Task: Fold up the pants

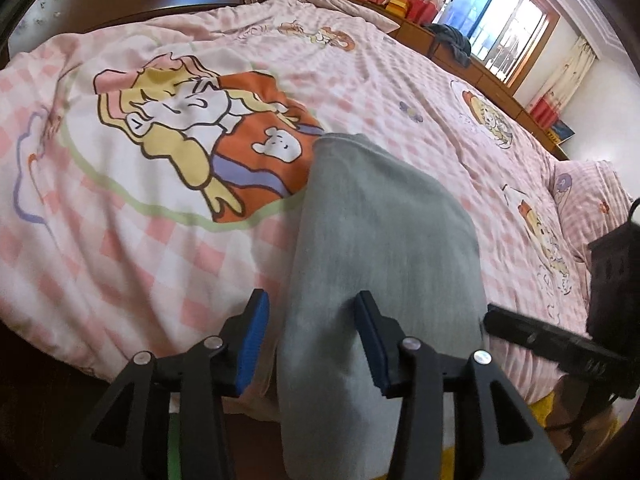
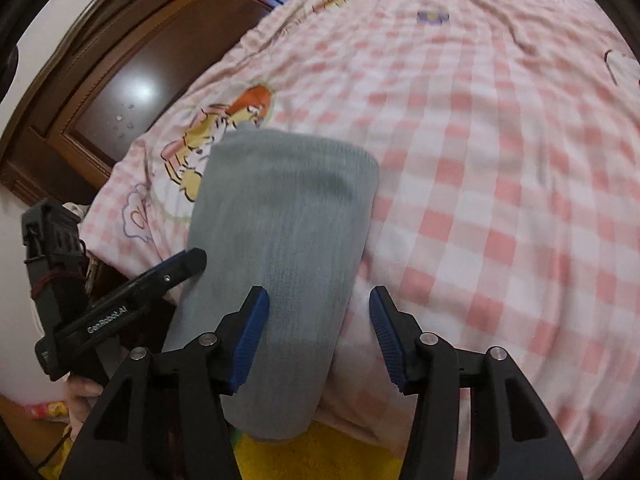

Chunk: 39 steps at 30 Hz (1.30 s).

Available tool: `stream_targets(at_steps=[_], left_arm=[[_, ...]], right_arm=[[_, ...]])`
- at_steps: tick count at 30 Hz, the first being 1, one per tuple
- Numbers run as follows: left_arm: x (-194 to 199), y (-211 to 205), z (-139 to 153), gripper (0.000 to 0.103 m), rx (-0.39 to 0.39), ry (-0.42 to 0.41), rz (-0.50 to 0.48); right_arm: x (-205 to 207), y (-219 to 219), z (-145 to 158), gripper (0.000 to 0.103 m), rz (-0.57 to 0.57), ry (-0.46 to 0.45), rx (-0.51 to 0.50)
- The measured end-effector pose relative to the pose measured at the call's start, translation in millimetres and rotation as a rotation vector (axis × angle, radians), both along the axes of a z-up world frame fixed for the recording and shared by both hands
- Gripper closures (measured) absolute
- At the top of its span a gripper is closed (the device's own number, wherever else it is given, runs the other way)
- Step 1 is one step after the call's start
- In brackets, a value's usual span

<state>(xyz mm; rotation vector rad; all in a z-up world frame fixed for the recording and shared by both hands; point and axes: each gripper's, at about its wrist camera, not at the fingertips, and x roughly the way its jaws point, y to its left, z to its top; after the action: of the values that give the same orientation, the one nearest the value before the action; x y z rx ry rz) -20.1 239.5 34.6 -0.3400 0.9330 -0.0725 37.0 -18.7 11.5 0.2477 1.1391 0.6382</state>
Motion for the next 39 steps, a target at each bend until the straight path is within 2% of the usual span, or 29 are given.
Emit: stream_targets(at_steps=[6,12,20,28,33,37,38,39], left_arm=[[2.8,3.0,-3.9,0.048,-0.008,0.010,-0.012],[3.7,14.1,-11.1,0.044,-0.091,0.020,-0.004],[6.2,18.9,-19.1,0.043,-0.159,0.023,-0.012],[4.5,18.7,-22.1,0.041,-0.168,0.009,-0.017],[4.7,17.8,-23.4,0.041,-0.176,0.003,-0.006],[3.8,14.7,-23.0,0.042,-0.167,-0.001,0.004],[3.6,14.4,-22.9,0.045,-0.172,-0.001,0.005],[3.1,14.3,-22.5,0.053,-0.190,-0.004,0.003]], right_arm=[[3.8,9.0,-6.3,0.047,0.006,0.019,0.033],[5.9,15.5,-11.7,0.041,0.008,0.009,0.044],[5.5,17.9,-15.0,0.040,-0.014,-0.016,0.064],[4.0,17.5,-15.3,0.041,-0.019,-0.025,0.068],[-3.3,24.1,-10.1,0.051,-0.007,-0.088,0.010],[-3.9,26.5,-5.6,0.061,-0.007,-0.101,0.009],[-3.7,25.3,-4.1,0.063,-0.007,-0.101,0.016],[-4.1,24.7,-2.9,0.065,-0.007,-0.103,0.019]])
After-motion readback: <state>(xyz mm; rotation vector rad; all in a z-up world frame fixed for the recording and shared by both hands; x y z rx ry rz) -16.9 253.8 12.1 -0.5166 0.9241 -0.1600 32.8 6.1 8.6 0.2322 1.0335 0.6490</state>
